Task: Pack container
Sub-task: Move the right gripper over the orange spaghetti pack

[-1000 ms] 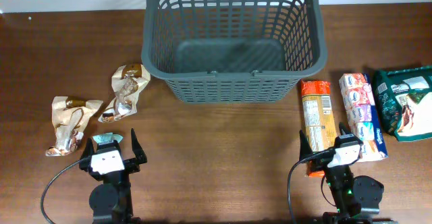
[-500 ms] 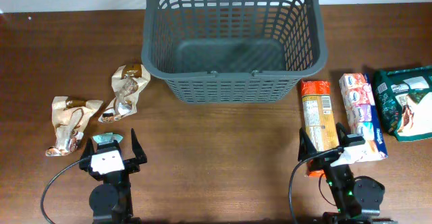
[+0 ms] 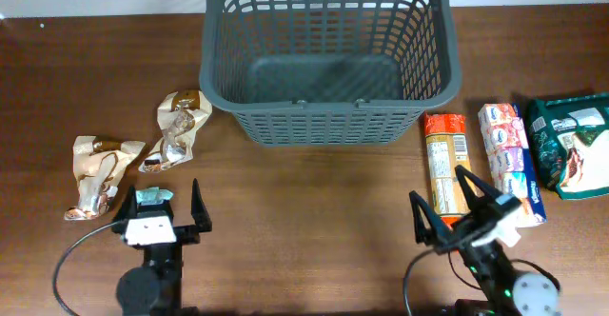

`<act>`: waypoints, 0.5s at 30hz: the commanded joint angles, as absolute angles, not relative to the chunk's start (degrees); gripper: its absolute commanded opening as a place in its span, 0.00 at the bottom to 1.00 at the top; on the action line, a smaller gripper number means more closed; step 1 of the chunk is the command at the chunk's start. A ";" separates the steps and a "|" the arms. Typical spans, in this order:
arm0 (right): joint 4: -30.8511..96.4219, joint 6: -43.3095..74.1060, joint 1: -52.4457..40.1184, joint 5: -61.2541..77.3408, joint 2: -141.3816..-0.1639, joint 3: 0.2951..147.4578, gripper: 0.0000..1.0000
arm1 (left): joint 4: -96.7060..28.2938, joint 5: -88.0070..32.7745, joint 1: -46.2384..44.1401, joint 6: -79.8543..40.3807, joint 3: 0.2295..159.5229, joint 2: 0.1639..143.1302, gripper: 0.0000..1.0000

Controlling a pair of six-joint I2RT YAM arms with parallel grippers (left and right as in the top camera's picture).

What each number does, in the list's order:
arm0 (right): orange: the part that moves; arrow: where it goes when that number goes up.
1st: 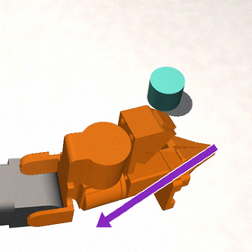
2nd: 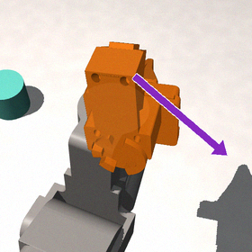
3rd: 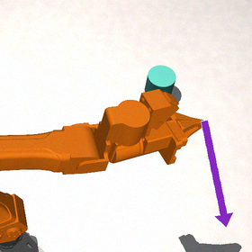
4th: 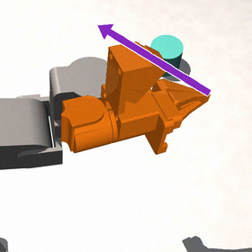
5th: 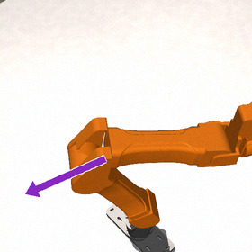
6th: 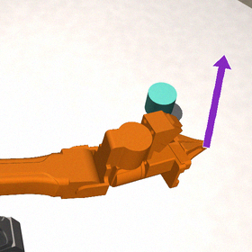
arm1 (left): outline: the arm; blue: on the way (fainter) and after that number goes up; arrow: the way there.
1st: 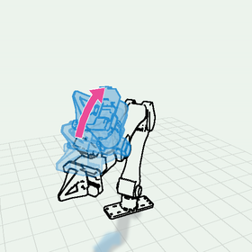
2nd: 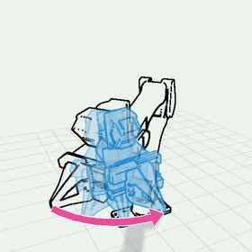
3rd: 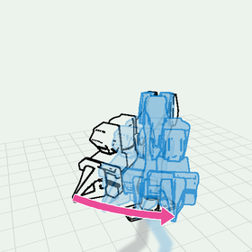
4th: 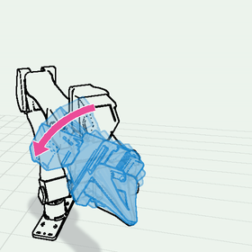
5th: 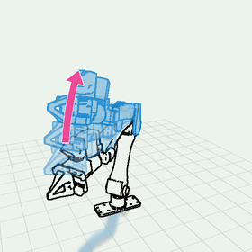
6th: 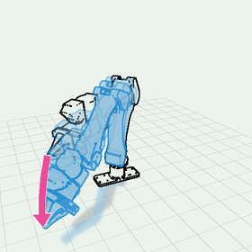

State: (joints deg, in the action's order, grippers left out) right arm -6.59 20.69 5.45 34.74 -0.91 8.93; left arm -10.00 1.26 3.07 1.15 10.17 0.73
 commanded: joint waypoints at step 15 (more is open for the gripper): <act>28.64 19.77 4.89 40.07 -0.54 43.53 0.99 | -33.65 -13.54 3.14 1.93 39.29 7.35 0.99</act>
